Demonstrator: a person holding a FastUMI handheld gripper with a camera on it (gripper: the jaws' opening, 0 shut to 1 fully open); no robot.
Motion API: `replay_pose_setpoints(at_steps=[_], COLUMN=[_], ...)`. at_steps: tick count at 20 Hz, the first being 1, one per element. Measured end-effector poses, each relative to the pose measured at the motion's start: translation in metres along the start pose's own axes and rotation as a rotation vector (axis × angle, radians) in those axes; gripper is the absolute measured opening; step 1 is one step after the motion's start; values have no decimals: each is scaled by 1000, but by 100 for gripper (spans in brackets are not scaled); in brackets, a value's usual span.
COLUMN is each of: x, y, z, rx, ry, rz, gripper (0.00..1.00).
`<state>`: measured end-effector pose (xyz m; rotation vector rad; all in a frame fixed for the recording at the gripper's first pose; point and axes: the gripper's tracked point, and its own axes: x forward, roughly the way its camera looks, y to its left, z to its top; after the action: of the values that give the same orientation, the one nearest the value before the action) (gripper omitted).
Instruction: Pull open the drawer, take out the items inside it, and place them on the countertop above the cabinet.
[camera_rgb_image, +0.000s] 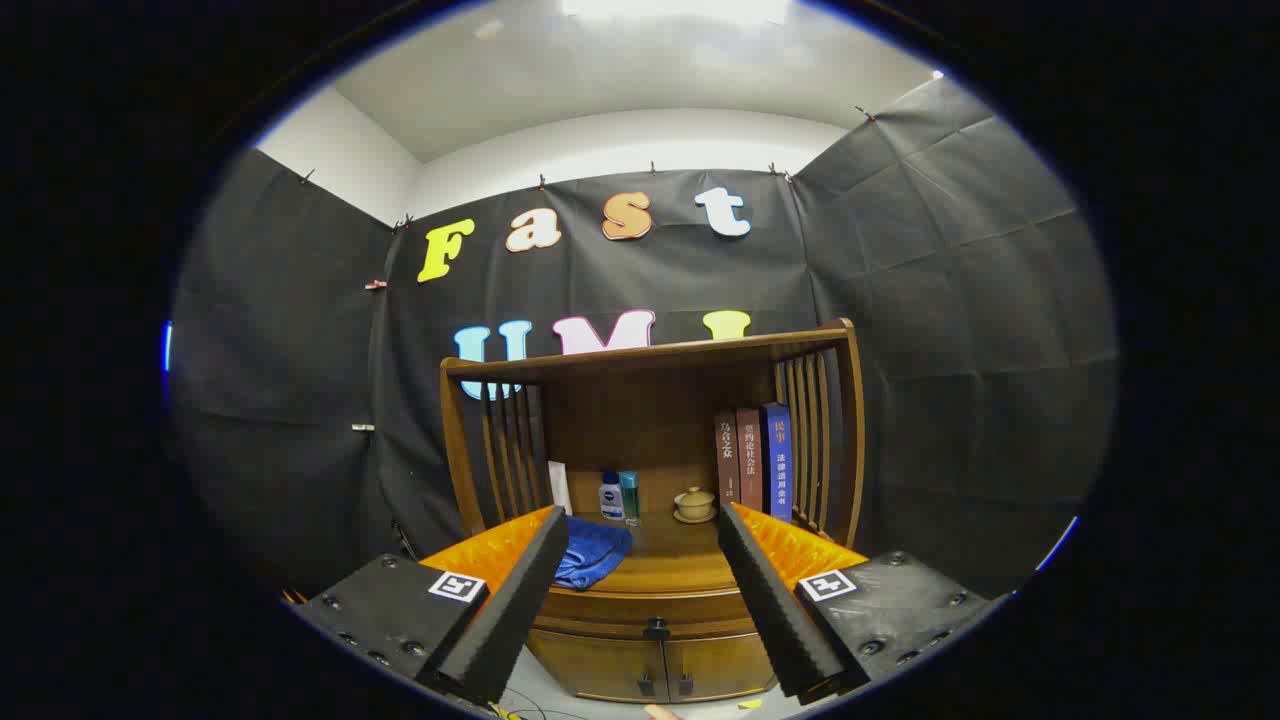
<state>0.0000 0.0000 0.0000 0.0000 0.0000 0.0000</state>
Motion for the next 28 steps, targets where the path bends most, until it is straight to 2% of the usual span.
replay_pose_setpoints(at_steps=[19, 28], x=[11, 33], y=[-8, -8], z=[-2, -27], rx=[-33, -28], ry=[10, 50], rz=[-18, -20], gripper=[98, 98])
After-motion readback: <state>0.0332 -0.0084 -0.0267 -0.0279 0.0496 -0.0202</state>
